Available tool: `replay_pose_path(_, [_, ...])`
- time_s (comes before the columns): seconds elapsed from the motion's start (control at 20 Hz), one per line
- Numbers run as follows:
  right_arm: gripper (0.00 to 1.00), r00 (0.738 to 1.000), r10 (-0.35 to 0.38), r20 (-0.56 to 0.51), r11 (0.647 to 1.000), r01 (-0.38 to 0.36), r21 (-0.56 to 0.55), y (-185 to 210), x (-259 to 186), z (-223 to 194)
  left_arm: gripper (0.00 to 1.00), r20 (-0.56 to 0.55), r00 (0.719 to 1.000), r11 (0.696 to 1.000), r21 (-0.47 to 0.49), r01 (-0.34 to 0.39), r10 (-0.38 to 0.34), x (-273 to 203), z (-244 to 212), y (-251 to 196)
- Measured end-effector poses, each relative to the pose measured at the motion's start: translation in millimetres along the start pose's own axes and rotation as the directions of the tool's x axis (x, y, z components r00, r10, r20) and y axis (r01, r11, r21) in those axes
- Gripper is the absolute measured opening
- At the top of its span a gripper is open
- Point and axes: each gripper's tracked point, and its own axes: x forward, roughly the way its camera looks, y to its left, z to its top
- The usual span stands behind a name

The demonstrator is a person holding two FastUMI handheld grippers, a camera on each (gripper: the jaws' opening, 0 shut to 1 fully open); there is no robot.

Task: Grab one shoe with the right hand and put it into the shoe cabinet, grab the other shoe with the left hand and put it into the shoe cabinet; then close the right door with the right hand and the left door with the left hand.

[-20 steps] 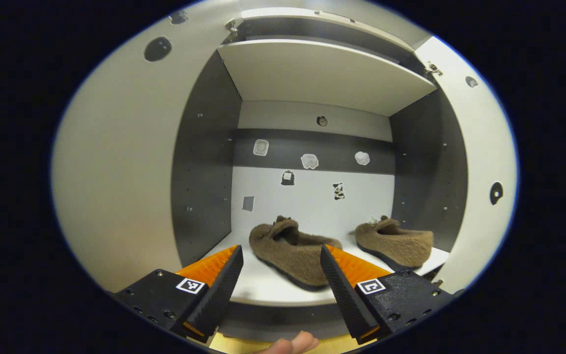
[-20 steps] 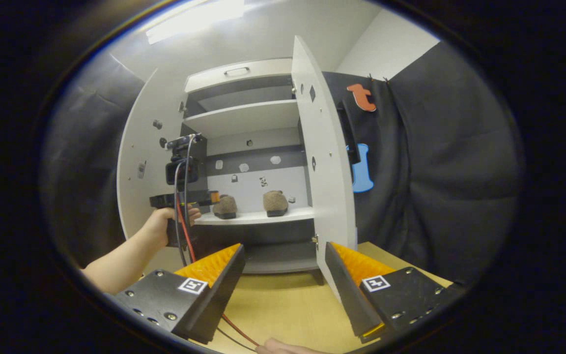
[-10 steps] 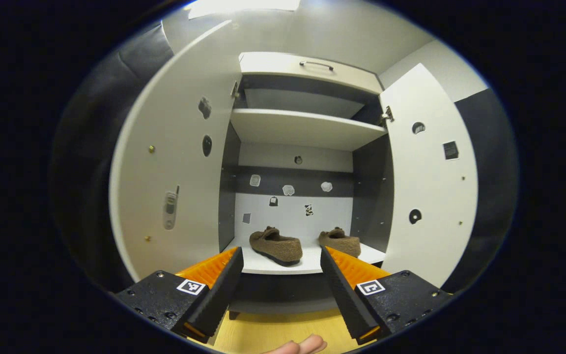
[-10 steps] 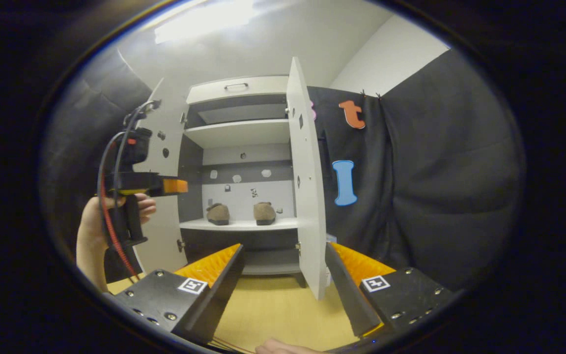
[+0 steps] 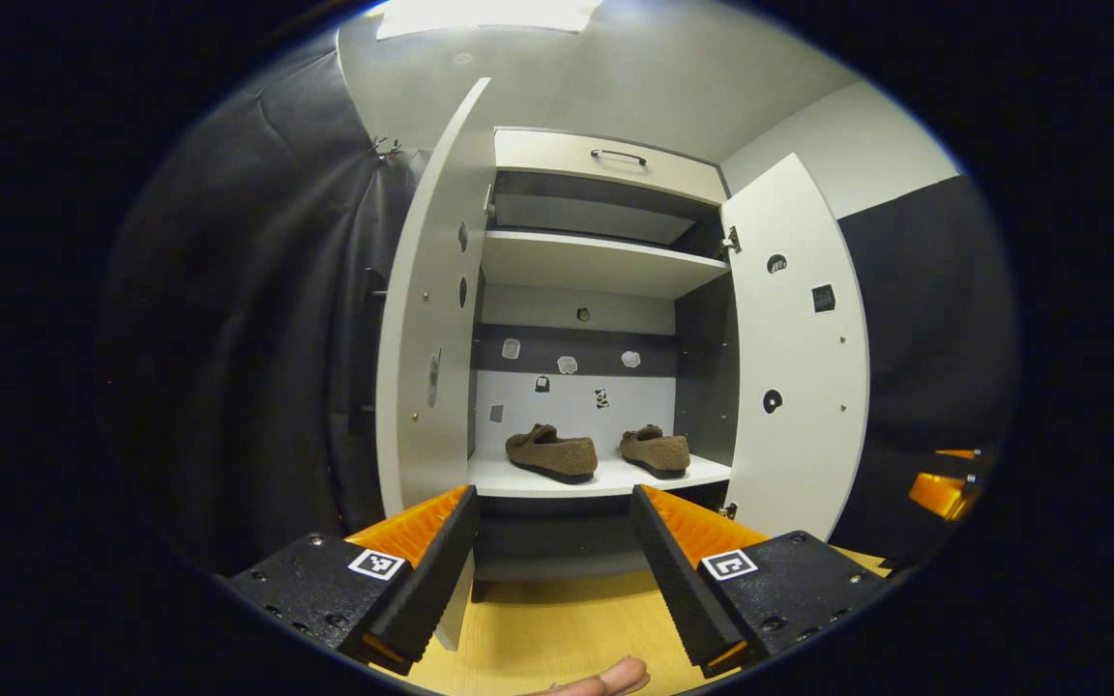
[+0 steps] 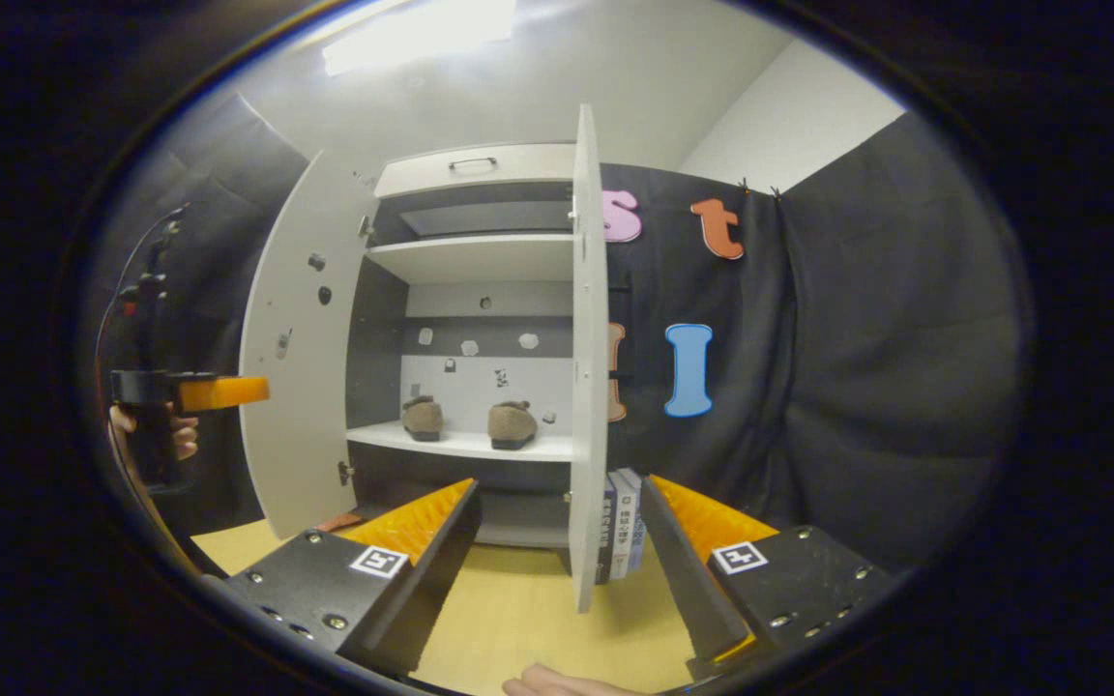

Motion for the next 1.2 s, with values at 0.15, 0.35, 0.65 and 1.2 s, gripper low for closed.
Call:
replay_pose_path(0.15, [0.97,0.999,0.049,-0.009,0.999,-0.049,-0.008,-41,23,14,0.95,0.022,0.999,0.999,-0.022,0.031,-0.031,-19,-6,0])
replay_pose_path(0.35, [0.99,0.992,0.109,-0.061,0.994,-0.109,0.01,-109,64,16,0.96,0.003,0.995,0.995,-0.007,0.095,-0.095,-39,-17,-11])
replay_pose_path(0.65, [0.96,0.992,-0.032,-0.123,0.98,0.055,0.19,-222,123,37,0.96,0.016,0.994,0.994,0.019,0.103,-0.104,-51,-14,-6])
replay_pose_path(1.2, [0.98,0.997,0.01,-0.073,0.994,-0.002,0.11,-171,166,86,0.92,-0.004,0.994,0.994,-0.005,0.109,-0.109,-54,-21,4])
